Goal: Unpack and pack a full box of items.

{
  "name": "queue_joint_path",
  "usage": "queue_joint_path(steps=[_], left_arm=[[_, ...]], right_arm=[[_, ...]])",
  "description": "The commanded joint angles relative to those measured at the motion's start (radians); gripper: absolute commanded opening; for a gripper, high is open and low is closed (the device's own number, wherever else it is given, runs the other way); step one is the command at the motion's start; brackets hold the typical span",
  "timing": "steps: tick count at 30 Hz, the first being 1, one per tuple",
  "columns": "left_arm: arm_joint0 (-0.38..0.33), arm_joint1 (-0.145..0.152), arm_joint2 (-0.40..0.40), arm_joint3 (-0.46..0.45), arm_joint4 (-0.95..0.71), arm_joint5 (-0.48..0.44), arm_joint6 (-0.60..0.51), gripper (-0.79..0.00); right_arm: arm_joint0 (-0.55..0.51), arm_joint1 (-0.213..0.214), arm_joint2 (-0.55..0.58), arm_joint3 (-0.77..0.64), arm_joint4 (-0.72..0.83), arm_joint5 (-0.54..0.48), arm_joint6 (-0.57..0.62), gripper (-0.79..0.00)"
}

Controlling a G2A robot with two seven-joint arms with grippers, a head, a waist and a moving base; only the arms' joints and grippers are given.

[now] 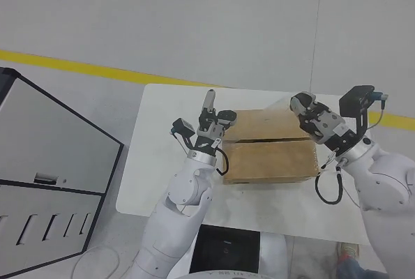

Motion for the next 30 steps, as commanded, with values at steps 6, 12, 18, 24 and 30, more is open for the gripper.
queue_joint_path(steps=[6,12,18,24,30], left_arm=[[0.000,0.000,0.000,0.000,0.000,0.000,0.000,0.000],[0.000,0.000,0.000,0.000,0.000,0.000,0.000,0.000],[0.000,0.000,0.000,0.000,0.000,0.000,0.000,0.000],[0.000,0.000,0.000,0.000,0.000,0.000,0.000,0.000],[0.000,0.000,0.000,0.000,0.000,0.000,0.000,0.000]], right_arm=[[-0.042,-0.001,0.028,0.008,0.003,0.073,0.000,-0.785],[-0.069,-0.001,0.067,0.022,0.033,0.149,0.012,-0.785],[-0.110,-0.004,0.090,0.042,0.058,0.197,0.000,-0.785],[-0.149,-0.007,0.109,0.077,0.137,0.227,0.009,-0.785],[-0.173,-0.009,0.124,0.089,0.167,0.251,0.008,-0.785]])
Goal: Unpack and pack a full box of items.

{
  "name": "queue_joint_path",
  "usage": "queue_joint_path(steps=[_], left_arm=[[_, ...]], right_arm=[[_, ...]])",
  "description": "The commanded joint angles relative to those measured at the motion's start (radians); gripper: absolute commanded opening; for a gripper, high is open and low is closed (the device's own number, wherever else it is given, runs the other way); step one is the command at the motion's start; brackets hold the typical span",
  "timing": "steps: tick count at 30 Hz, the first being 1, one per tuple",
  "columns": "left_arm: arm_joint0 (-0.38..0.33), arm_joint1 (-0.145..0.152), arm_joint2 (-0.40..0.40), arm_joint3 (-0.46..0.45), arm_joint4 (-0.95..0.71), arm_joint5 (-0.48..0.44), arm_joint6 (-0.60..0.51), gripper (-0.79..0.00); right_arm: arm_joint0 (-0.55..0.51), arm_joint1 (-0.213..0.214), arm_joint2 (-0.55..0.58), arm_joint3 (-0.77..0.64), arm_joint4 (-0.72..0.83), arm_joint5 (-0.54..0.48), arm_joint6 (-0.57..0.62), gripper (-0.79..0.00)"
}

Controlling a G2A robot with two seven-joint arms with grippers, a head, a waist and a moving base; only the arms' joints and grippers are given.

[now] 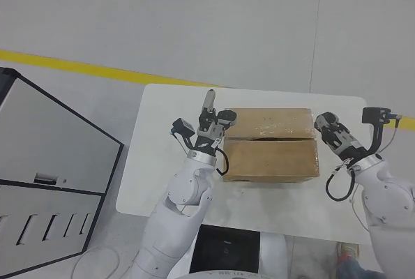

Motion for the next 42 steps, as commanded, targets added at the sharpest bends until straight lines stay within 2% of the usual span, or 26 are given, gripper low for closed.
queue_joint_path(steps=[1,13,22,29,31,34,36,42], left_arm=[[0.000,0.000,0.000,0.000,0.000,0.000,0.000,0.000],[0.000,0.000,0.000,0.000,0.000,0.000,0.000,0.000],[0.000,0.000,0.000,0.000,0.000,0.000,0.000,0.000],[0.044,-0.004,0.049,-0.014,-0.112,0.075,0.002,0.000],[0.045,-0.002,0.060,0.005,-0.090,0.062,-0.006,0.000],[0.022,0.004,0.072,0.084,0.031,-0.017,-0.048,0.000],[0.017,-0.001,0.078,0.086,-0.034,-0.037,-0.052,0.000],[0.016,0.000,0.072,0.088,-0.044,-0.031,-0.051,0.000]], right_arm=[[-0.003,-0.001,0.000,0.006,0.004,0.006,-0.002,-0.785],[-0.038,-0.003,0.017,0.064,-0.028,-0.001,-0.034,-0.785],[-0.029,-0.009,-0.023,0.105,-0.058,-0.015,-0.063,-0.785],[-0.026,-0.013,-0.041,0.130,-0.061,-0.009,-0.080,-0.785],[-0.031,-0.014,-0.046,0.127,-0.063,-0.006,-0.086,-0.785],[-0.040,-0.016,-0.052,0.115,-0.068,0.001,-0.093,-0.785],[-0.038,-0.017,-0.052,0.115,-0.070,0.004,-0.091,-0.785],[-0.035,-0.018,-0.047,0.117,-0.075,0.002,-0.092,-0.785]])
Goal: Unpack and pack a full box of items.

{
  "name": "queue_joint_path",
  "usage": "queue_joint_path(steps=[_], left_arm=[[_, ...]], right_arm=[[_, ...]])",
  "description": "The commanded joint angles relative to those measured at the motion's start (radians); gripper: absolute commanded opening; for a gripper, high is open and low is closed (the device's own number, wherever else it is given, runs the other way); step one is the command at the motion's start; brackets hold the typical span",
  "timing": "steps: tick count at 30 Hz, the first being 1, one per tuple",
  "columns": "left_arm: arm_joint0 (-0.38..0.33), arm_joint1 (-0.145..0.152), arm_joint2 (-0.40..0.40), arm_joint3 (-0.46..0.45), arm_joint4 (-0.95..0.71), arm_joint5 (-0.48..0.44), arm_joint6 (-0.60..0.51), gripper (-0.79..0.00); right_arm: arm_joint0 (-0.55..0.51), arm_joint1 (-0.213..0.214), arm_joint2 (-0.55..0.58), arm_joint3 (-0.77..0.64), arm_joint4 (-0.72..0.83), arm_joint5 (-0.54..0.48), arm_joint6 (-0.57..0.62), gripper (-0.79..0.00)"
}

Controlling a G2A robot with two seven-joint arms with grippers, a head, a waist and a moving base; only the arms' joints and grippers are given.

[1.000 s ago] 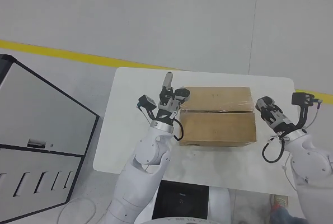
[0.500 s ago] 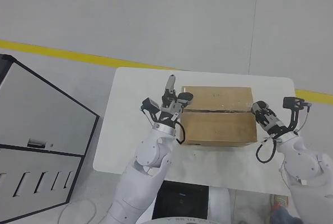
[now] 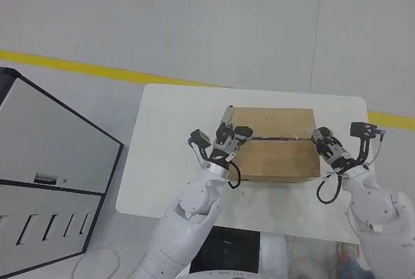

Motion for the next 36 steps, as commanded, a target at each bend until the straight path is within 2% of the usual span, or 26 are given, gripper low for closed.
queue_joint_path(steps=[1,6,11,16,22,27,36], left_arm=[[-0.011,0.003,-0.020,0.010,0.013,0.013,-0.001,0.000],[-0.048,0.013,-0.012,0.094,0.232,-0.033,0.005,0.000],[-0.058,0.009,0.026,0.151,0.318,-0.071,0.057,0.000],[-0.055,0.005,0.061,0.186,0.372,-0.097,0.111,0.000],[-0.069,-0.001,0.079,0.197,0.386,-0.118,0.151,0.000],[-0.079,-0.003,0.085,0.206,0.397,-0.127,0.172,0.000],[-0.129,-0.014,0.099,0.280,0.451,-0.147,0.253,0.000]], right_arm=[[-0.002,-0.001,0.000,-0.002,0.000,0.003,-0.004,-0.785],[-0.003,-0.003,0.007,-0.004,0.015,0.018,0.000,-0.785],[-0.002,-0.002,0.044,-0.034,0.070,0.031,0.030,-0.785],[0.001,0.000,0.071,-0.054,0.091,0.045,0.081,-0.785],[0.019,0.003,0.080,-0.040,0.089,0.131,0.171,-0.785],[0.045,0.002,0.069,-0.017,0.088,0.180,0.188,-0.785],[0.054,0.000,0.045,0.009,0.060,0.173,0.174,-0.785]])
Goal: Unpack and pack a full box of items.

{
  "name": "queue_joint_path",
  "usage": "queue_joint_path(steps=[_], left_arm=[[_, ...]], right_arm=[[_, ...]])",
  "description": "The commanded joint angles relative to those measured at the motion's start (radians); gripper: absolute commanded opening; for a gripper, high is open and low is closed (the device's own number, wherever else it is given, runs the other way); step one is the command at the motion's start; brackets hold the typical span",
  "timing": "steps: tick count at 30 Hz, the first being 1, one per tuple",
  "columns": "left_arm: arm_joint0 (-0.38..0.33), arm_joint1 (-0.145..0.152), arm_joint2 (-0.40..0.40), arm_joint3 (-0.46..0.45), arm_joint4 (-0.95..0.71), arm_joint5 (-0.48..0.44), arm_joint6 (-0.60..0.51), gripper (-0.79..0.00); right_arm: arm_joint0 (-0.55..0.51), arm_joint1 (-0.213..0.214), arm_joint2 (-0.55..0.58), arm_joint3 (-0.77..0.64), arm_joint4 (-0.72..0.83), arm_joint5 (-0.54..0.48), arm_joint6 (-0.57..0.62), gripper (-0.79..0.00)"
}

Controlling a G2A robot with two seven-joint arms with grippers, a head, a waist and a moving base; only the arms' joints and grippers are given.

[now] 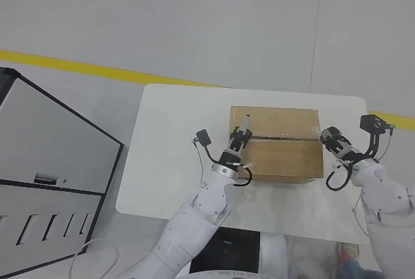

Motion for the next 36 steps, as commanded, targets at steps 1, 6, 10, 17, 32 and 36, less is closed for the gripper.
queue_joint_path(steps=[1,6,10,17,32,36], left_arm=[[-0.019,-0.004,0.006,0.029,0.016,-0.012,0.021,0.000],[-0.067,-0.014,0.034,0.103,0.080,-0.010,0.055,0.000],[-0.097,-0.022,0.053,0.155,0.116,0.001,0.069,0.000],[-0.107,-0.029,0.060,0.177,0.127,0.024,0.079,0.000],[-0.093,-0.034,0.064,0.165,0.138,0.053,0.053,0.000],[-0.093,-0.037,0.067,0.170,0.138,0.054,0.049,0.000]], right_arm=[[0.000,-0.001,-0.006,0.002,-0.003,0.000,-0.004,-0.785],[-0.002,-0.001,-0.008,0.000,-0.009,-0.005,-0.006,-0.785],[-0.005,-0.001,-0.002,-0.007,-0.009,-0.008,-0.008,-0.785],[-0.016,-0.002,0.001,-0.018,-0.021,0.006,-0.010,-0.785],[-0.040,-0.006,0.006,-0.030,-0.057,0.068,-0.028,-0.563],[-0.058,-0.006,0.020,-0.041,-0.064,0.071,-0.031,-0.585]])
